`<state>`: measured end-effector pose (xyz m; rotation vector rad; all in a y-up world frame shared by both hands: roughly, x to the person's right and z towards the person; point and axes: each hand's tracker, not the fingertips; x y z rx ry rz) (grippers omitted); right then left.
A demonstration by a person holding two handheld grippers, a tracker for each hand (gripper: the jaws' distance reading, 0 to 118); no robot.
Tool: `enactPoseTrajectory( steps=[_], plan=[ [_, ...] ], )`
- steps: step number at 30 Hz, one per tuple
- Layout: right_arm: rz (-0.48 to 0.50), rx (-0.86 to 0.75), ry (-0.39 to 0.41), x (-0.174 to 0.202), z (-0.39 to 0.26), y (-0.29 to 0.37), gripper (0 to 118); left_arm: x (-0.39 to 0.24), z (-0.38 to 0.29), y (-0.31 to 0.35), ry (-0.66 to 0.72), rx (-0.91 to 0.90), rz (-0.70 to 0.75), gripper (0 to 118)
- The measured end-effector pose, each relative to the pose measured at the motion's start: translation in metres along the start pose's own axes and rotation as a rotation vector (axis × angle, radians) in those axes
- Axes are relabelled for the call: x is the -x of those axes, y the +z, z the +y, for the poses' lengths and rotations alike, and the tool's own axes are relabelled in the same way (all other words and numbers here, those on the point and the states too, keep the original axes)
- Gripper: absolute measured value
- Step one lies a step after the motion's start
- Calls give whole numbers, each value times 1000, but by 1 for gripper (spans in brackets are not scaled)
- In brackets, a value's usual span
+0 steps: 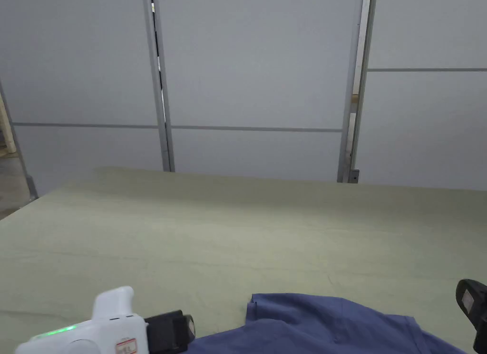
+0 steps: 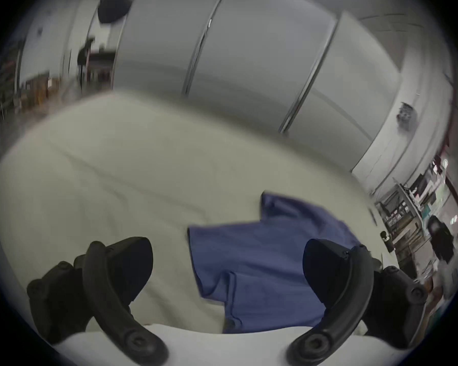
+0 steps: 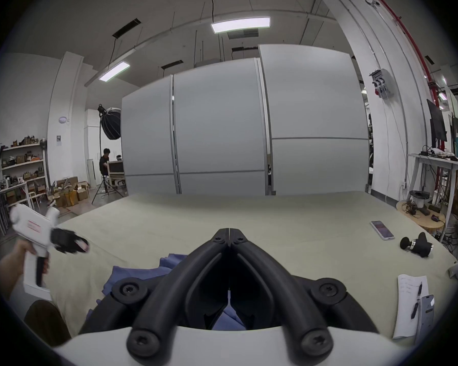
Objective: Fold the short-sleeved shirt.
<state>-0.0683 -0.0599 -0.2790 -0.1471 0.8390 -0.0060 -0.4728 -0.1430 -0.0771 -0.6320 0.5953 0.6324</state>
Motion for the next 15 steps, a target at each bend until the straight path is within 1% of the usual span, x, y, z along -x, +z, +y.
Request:
enactPoseTrajectory(
  steps=[1, 4, 5, 6, 7, 8, 9, 10, 11, 12, 13, 14, 15],
  plan=[
    [-3, 17, -1, 0, -3, -6, 2, 3, -1, -27, 1, 59, 43, 118],
    [-17, 70, 17, -3, -11, -25, 2, 2, -4, -83, -37, 112, 140, 118],
    [-18, 91, 27, -3, -14, -31, 2, 3, -8, -99, -47, 123, 146, 116],
    [-19, 109, 35, -4, -18, -39, 2, 4, -12, -113, -51, 147, 143, 110],
    [-19, 126, 38, -6, -21, -46, 2, -1, -21, -118, -72, 161, 185, 105],
    [-16, 141, 40, -6, -24, -55, 2, -7, -26, -104, -196, 33, 186, 106],
    [-10, 159, 41, -6, -26, -63, 3, -13, -27, -106, -247, 73, 204, 105],
    [-3, 191, 43, -5, -29, -77, 7, -17, -32, -109, -288, 91, 234, 102],
    [5, 226, 50, -5, -31, -93, 21, -18, -36, -107, -302, 48, 240, 97],
    [18, 274, 63, -3, -32, -110, 44, -16, -39, -91, -262, 39, 200, 86],
    [31, 335, 77, -1, -35, -132, 95, -15, -38, -85, -211, 14, 198, 55],
    [36, 393, 98, 2, -40, -157, 118, -8, -36, -76, -164, -21, 165, 20],
    [58, 371, 129, -3, -50, -181, 118, -5, -35, -66, -84, -20, 55, 4]
  ],
)
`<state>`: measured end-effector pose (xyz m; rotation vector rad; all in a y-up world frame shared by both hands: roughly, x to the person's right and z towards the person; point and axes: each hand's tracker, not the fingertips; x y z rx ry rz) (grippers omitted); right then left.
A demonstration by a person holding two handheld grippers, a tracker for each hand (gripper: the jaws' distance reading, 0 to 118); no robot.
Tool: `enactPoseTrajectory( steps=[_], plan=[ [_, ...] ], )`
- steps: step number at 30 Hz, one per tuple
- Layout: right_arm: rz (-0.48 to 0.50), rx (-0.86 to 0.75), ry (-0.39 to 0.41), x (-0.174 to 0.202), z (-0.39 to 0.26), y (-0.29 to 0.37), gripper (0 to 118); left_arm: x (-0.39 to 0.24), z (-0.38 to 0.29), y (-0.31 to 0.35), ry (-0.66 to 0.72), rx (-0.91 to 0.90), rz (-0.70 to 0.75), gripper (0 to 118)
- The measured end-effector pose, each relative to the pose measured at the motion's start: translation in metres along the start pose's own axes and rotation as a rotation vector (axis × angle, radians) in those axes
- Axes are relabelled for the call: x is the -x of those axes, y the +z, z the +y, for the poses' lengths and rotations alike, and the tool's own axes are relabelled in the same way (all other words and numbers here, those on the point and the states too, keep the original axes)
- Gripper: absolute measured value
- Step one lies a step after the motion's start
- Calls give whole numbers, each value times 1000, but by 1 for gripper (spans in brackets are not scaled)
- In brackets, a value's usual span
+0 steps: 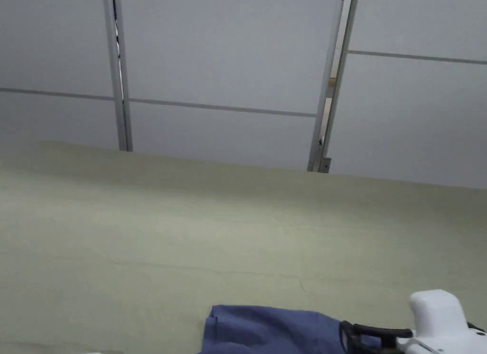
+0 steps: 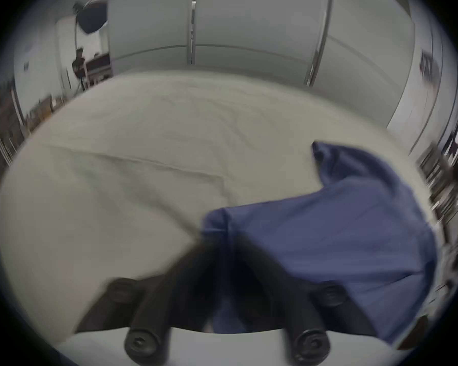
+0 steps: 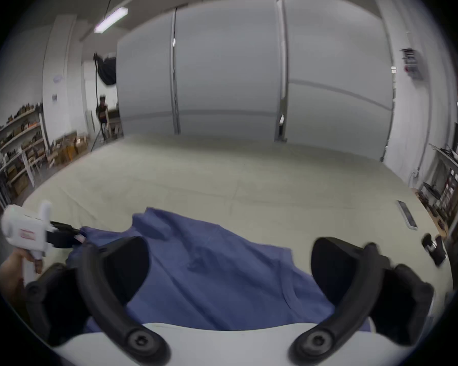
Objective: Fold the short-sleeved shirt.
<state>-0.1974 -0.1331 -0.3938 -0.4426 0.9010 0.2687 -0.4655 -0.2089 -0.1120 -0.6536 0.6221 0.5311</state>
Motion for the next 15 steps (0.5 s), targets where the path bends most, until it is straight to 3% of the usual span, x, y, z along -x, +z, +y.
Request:
enactPoseTrajectory(
  steps=[2, 5, 7, 8, 10, 11, 12, 13, 15],
  plan=[
    [25, 113, 37, 10, 8, -49, 118, -5, -3, 12, 65, -5, 3, 4],
    [65, 278, 101, 17, 2, -123, 118, 3, -6, 14, 44, -17, -2, 4],
    [93, 441, 92, 25, -4, -170, 117, 5, -5, 14, 68, -18, -17, 4],
    [105, 536, 59, 22, -12, -185, 110, 5, -4, 13, 69, -14, -13, 4],
    [64, 543, 29, 25, -18, -198, 104, 11, -4, 11, 71, -12, -13, 4],
    [64, 428, 64, 26, -12, -186, 76, 12, -3, 12, 74, -21, -18, 4],
    [79, 393, 60, 22, -11, -176, 30, 11, -1, 13, 75, -23, -20, 4],
    [72, 341, 41, 17, -9, -165, 5, 15, -6, 10, 76, -25, -20, 4],
    [113, 264, -29, 4, -8, -145, 5, 13, -5, 13, 68, -44, -17, 4]
  ],
)
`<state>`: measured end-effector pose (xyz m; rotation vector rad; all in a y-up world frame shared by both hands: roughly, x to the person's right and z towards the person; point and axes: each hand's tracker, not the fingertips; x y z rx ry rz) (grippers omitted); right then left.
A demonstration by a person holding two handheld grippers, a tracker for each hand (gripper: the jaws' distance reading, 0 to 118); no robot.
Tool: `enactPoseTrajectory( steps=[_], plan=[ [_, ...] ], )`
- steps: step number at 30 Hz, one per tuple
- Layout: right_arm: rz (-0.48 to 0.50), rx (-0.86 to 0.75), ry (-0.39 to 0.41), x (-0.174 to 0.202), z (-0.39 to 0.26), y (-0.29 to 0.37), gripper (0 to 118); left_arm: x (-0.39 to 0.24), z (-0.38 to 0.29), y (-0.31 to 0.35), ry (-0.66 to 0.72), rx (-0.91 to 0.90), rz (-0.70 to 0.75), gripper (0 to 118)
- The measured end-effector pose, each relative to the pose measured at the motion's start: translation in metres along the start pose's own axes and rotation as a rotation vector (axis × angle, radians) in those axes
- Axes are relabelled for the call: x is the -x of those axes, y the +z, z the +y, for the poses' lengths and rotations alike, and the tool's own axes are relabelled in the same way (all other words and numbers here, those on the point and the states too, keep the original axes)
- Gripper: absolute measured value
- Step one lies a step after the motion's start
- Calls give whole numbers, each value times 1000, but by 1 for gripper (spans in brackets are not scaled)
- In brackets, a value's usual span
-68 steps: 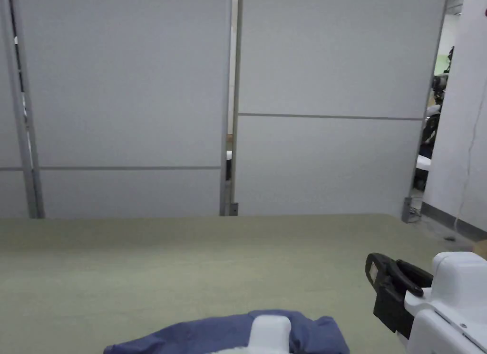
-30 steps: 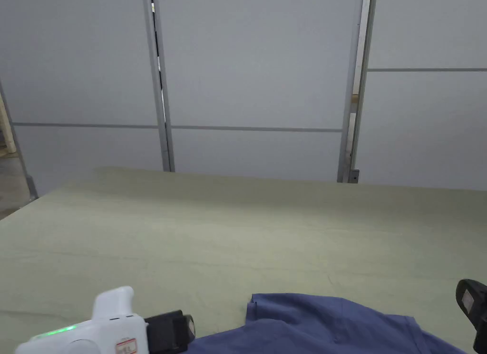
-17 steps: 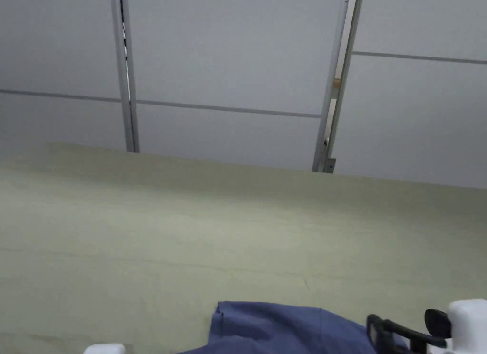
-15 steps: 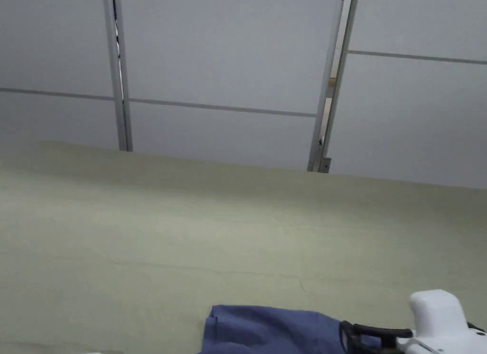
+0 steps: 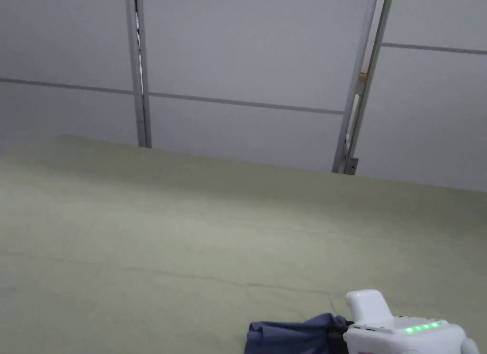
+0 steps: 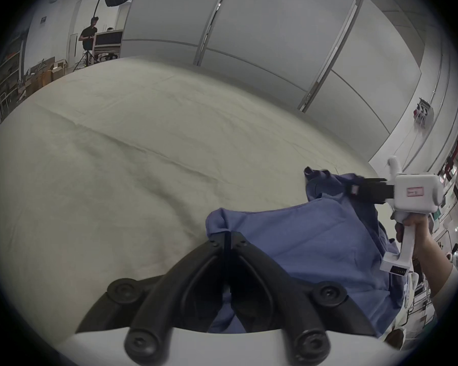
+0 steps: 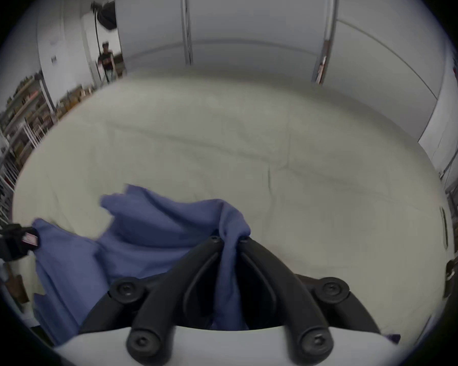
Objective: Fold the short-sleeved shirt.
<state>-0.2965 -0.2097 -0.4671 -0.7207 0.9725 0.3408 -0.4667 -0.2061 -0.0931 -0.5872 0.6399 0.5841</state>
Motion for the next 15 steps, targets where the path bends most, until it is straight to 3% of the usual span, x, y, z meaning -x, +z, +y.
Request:
enactPoseTrajectory(
  steps=[6, 10, 15],
  plan=[
    [2, -388, -198, -32, -36, 142, 5, -20, 1, 52, -15, -166, -35, 4],
    [-85, -674, -286, -42, -78, 252, 4, -43, -2, 103, -61, -348, -48, 4],
    [-138, -889, -395, -52, -110, 348, 4, -75, 1, 160, -80, -563, -64, 4]
  ],
)
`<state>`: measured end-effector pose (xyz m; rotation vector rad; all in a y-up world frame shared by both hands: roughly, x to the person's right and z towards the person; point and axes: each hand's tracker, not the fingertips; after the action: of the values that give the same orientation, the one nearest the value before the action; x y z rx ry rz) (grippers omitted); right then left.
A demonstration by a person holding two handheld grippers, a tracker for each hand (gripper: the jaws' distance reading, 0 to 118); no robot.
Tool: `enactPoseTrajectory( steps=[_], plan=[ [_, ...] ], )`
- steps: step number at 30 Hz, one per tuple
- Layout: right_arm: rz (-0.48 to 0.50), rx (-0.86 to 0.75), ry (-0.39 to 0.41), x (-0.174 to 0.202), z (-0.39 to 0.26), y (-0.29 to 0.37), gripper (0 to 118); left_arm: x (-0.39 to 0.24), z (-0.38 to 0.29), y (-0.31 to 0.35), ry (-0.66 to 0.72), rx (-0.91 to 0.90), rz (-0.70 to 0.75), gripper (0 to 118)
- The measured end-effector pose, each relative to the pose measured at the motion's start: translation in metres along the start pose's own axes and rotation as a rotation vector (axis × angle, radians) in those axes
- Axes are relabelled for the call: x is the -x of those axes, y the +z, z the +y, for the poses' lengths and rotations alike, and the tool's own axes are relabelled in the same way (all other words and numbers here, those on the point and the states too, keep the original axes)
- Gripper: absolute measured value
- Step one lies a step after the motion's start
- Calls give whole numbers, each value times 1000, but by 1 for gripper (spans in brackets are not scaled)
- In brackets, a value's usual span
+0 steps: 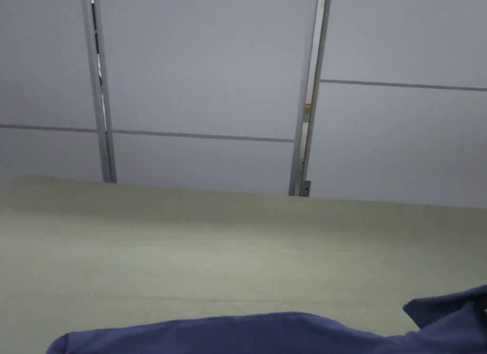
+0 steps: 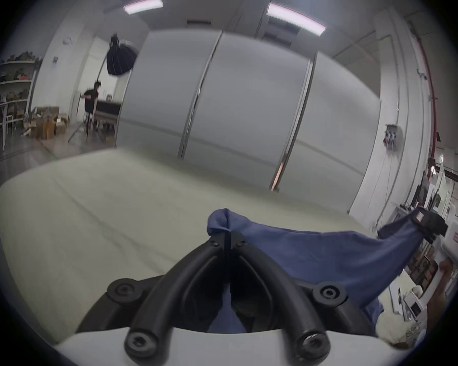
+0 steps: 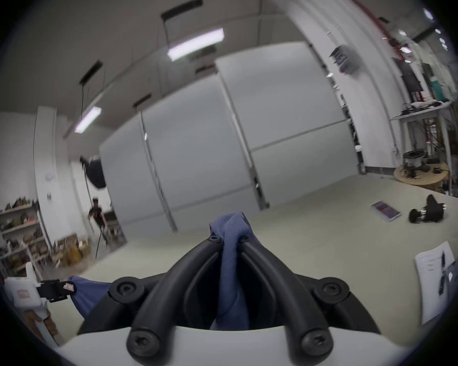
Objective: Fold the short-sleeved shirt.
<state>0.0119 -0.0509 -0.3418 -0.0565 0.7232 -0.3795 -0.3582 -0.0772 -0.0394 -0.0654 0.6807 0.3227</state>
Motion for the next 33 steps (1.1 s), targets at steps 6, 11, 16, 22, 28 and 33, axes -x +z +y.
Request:
enactPoseTrajectory(
  steps=[6, 11, 16, 22, 28, 33],
  plan=[
    [-11, -77, -21, -26, 61, 20, 4, -15, 57, -14, 16, -56, -41, 4],
    [27, -48, -42, -10, 99, -86, 4, -31, 126, -85, 62, -70, -138, 4],
    [76, -88, -13, 16, 149, -194, 4, -48, 204, -180, 41, -118, -132, 4],
    [100, -221, 48, 36, 207, -282, 4, -57, 277, -258, 81, -232, -143, 4],
    [130, -380, 149, 55, 230, -289, 4, -71, 300, -257, 38, -455, -183, 4],
    [133, -350, 187, 50, 203, -263, 4, -66, 269, -244, 35, -457, -184, 4]
  ],
)
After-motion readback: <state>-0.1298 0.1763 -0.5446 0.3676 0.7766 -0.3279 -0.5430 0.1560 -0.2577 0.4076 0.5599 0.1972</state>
